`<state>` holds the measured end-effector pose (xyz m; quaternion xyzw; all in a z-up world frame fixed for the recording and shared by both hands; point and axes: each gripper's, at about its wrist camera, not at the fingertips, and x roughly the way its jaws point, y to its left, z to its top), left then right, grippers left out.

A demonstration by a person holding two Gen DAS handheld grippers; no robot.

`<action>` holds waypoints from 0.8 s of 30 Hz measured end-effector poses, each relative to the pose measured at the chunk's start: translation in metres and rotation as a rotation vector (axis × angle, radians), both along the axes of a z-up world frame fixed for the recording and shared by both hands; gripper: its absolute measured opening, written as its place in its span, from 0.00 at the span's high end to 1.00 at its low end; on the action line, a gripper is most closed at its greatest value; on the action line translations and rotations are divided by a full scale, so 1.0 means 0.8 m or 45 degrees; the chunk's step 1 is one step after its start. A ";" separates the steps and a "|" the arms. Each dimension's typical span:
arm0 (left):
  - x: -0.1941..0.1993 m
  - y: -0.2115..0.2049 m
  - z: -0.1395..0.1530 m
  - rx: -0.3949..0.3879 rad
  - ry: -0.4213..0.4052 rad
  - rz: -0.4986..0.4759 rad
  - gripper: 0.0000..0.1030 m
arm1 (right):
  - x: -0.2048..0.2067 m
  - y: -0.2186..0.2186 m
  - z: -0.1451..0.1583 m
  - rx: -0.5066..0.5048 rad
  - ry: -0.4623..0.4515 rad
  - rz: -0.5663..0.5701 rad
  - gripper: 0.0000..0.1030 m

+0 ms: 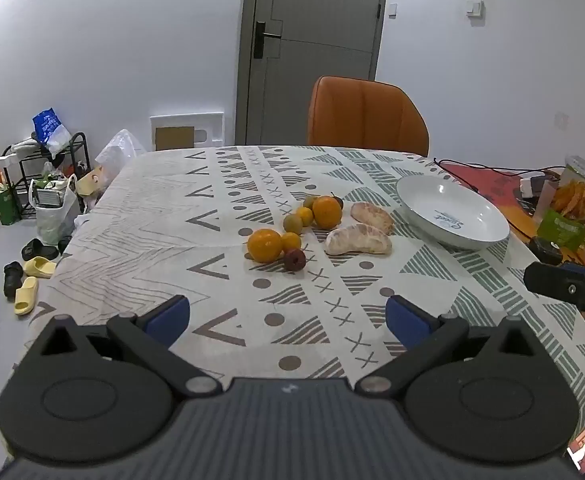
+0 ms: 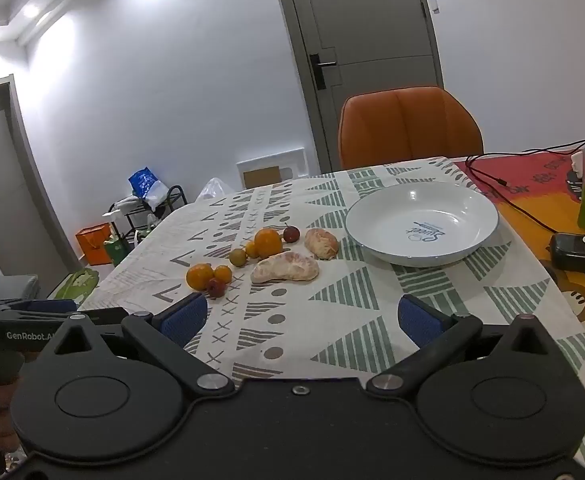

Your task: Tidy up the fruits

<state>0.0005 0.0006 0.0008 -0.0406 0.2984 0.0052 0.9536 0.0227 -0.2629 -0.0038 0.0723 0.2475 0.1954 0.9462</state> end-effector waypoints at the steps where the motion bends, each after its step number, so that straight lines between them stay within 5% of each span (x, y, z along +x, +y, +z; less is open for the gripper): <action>1: -0.001 0.000 0.000 0.002 -0.006 -0.004 0.00 | 0.000 0.000 0.000 0.001 -0.001 0.000 0.00; 24: -0.003 0.004 0.003 -0.005 -0.009 0.007 0.00 | -0.001 0.003 0.002 0.020 -0.011 -0.001 0.00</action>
